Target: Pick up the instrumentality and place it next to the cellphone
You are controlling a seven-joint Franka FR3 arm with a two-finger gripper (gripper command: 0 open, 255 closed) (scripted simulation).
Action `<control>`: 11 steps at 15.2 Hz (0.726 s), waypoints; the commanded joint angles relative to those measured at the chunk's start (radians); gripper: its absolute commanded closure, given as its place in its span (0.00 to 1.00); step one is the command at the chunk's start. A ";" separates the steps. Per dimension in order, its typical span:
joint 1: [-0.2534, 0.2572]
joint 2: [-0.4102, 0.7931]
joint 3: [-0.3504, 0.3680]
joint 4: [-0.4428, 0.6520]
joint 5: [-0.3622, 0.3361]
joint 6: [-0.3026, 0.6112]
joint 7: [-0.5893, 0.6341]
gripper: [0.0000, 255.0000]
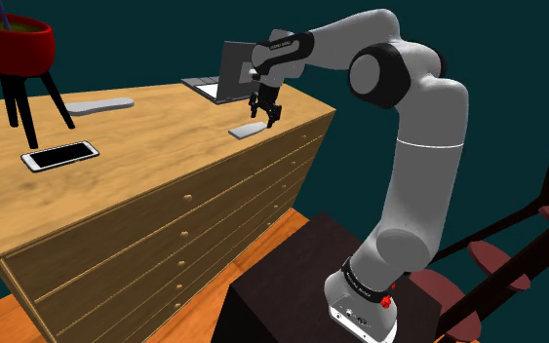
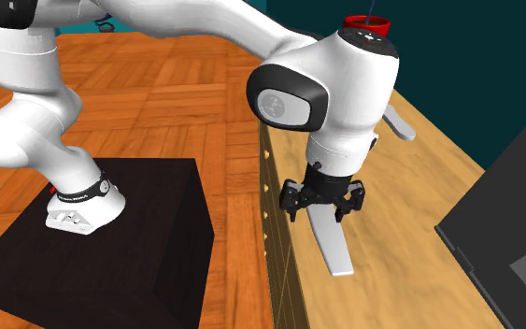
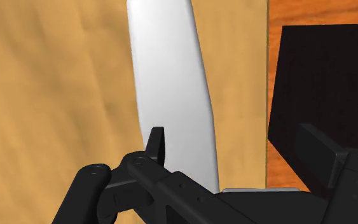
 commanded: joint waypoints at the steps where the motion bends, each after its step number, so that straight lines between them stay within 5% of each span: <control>1: -0.020 0.078 0.026 0.099 0.024 -0.013 -0.067 0.00; 11: -0.031 0.144 0.046 0.092 0.045 0.061 -0.099 0.00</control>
